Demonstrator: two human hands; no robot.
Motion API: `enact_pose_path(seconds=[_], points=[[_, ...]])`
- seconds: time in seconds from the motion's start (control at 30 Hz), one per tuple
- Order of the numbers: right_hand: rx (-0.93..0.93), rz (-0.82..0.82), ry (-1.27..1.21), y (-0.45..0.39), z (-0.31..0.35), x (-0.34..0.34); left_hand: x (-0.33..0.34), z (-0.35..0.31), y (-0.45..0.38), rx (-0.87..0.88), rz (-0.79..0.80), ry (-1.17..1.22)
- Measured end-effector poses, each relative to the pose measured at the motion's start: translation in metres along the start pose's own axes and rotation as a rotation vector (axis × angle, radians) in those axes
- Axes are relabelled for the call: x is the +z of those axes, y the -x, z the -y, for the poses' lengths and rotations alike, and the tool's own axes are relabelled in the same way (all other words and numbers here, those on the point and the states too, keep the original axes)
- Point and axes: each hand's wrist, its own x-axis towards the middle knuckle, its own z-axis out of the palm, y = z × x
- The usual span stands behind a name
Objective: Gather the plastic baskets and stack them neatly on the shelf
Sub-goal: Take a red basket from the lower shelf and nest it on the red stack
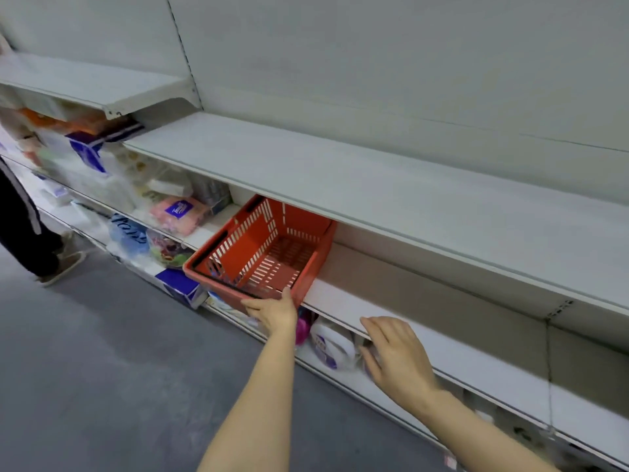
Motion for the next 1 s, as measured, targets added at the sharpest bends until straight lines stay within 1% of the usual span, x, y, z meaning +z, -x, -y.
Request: enact_pose_path(seconds=[0.07, 0.17, 0.23, 0.33, 0.4, 0.47, 0.53, 0.6, 0.67, 0.73, 0.77, 0.87, 0.9, 0.93, 1.0], points=[[0.035, -0.025, 0.015, -0.009, 0.0, 0.016, 0.019, 0.003, -0.017, -0.002, 0.001, 0.032], [0.072, -0.067, 0.039, -0.023, -0.001, 0.038, 0.027, 0.008, -0.033, 0.032, -0.064, 0.117], [0.115, -0.077, 0.055, -0.035, -0.002, 0.053, 0.02, 0.013, -0.054, 0.035, -0.113, 0.186], [0.192, -0.083, 0.073, -0.06, 0.0, 0.072, -0.013, 0.026, -0.096, 0.067, -0.142, 0.143], [0.236, -0.083, 0.102, -0.079, 0.002, 0.081, -0.043, 0.036, -0.125, 0.124, -0.117, 0.07], [0.276, -0.09, 0.112, -0.097, 0.004, 0.089, -0.071, 0.045, -0.152, 0.184, -0.041, 0.067], [0.297, -0.114, 0.107, -0.114, 0.002, 0.095, -0.094, 0.047, -0.174, 0.153, 0.027, 0.172], [0.324, -0.146, 0.111, -0.128, -0.002, 0.099, -0.108, 0.048, -0.192, 0.109, 0.017, 0.228], [0.426, -0.173, 0.121, -0.141, -0.008, 0.101, -0.116, 0.051, -0.203, 0.105, 0.016, 0.225], [0.556, -0.161, 0.135, -0.151, -0.019, 0.105, -0.12, 0.056, -0.213, 0.111, 0.037, 0.226], [0.588, -0.124, 0.102, -0.155, -0.023, 0.108, -0.121, 0.058, -0.217, 0.122, 0.05, 0.23], [0.649, 0.045, -0.15, -0.161, -0.03, 0.114, -0.121, 0.061, -0.222, 0.175, 0.07, 0.238], [0.647, 0.058, -0.219, -0.16, -0.029, 0.119, -0.12, 0.06, -0.222, 0.193, 0.062, 0.239], [0.636, 0.021, -0.259, -0.159, -0.026, 0.122, -0.119, 0.06, -0.222, 0.206, 0.046, 0.246], [0.637, -0.126, -0.316, -0.155, -0.019, 0.126, -0.118, 0.06, -0.22, 0.221, 0.008, 0.261]])
